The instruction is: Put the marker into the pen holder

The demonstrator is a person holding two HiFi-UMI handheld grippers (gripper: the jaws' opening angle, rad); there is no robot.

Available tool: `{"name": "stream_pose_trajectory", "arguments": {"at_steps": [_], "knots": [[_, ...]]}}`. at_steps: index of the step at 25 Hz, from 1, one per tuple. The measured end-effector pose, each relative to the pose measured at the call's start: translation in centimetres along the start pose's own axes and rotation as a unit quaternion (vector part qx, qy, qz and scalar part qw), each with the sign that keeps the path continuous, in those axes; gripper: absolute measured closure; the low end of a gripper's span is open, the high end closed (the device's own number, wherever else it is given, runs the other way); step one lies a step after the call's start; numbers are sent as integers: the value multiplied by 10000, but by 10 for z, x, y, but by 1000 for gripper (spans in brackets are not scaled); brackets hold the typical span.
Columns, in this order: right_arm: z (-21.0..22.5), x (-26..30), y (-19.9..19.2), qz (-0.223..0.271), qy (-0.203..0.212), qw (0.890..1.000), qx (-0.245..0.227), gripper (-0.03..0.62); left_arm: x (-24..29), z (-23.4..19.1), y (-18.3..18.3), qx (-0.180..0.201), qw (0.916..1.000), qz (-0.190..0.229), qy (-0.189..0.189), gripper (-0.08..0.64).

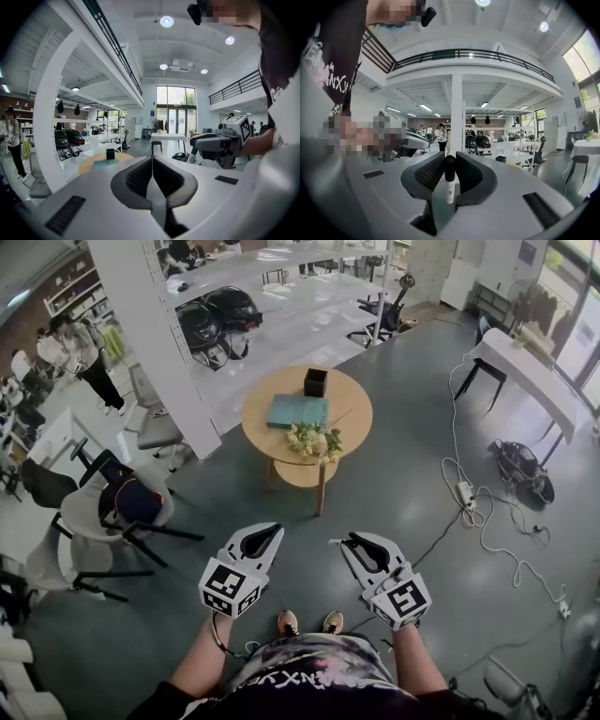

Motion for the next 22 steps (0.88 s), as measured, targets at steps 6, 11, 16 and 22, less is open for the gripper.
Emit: {"name": "stream_pose_trajectory", "arguments": {"at_steps": [6,11,16,22], "knots": [[4,-15,-3,78,35,10000,23,514,2,16,3,41,10000,1,68,534],[9,-33,-12,88,89,9999,13,514,6,36,-1,12,9999,-5,126,534],[9,-50,-20,118,126,9999,9,514,5,58,-9,21,9999,-50,133,534],[9,-69,-22,220,168,9996,-45,514,2,82,-9,82,9999,-65,136,534]]}}
Point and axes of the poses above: the fingertips, and each gripper's own axes: x forward along the fingers, z to its right, y out of its top, the point moved 2 cm from there along -x, backward along the fingers, and after that the axes turned 12 degrees about y, right-handed, at the moved point
